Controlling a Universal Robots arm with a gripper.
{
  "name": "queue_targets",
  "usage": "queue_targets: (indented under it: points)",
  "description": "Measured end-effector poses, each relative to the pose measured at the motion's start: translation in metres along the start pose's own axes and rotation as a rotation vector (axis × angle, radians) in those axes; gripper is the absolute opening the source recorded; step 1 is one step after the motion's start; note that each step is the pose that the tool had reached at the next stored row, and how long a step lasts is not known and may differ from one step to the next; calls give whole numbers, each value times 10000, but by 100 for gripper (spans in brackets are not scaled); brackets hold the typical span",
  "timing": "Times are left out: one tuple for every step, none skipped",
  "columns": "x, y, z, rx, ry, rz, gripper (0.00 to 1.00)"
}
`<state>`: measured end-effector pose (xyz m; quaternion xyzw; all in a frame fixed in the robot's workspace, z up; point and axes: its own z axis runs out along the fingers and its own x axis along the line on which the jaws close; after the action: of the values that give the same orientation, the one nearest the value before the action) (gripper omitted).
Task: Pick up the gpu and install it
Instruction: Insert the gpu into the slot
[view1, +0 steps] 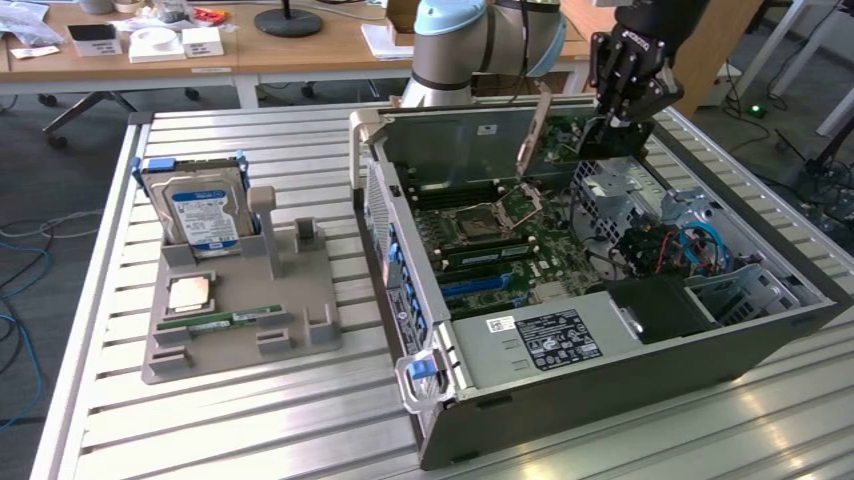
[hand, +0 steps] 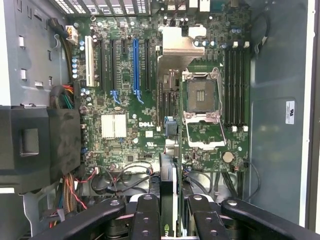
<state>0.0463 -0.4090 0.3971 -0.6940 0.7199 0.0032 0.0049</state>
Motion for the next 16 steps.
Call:
queue_targets:
  points:
    - [0, 0, 2, 0, 1, 1, 26]
    - [0, 0, 4, 0, 2, 0, 26]
    - [0, 2, 9, 0, 0, 1, 26]
    - [1, 9, 15, 0, 0, 3, 26]
    - [1, 21, 20, 1, -1, 1, 26]
    - [2, 37, 25, 1, -2, 0, 26]
    - [3, 52, 28, 2, -3, 1, 26]
    - [3, 62, 29, 3, -1, 1, 26]
    - [3, 71, 31, 4, 0, 0, 26]
    - [4, 81, 32, 5, 1, -3, 26]
    - [5, 91, 34, 5, 1, -9, 26]
    - [7, 101, 38, 6, -1, -17, 26]
    - [9, 111, 43, 6, -1, -30, 26]
    - [12, 120, 50, 7, -1, -46, 26]
    - [15, 129, 57, 7, 0, -67, 26]
    - [17, 139, 65, 7, 0, -87, 26]
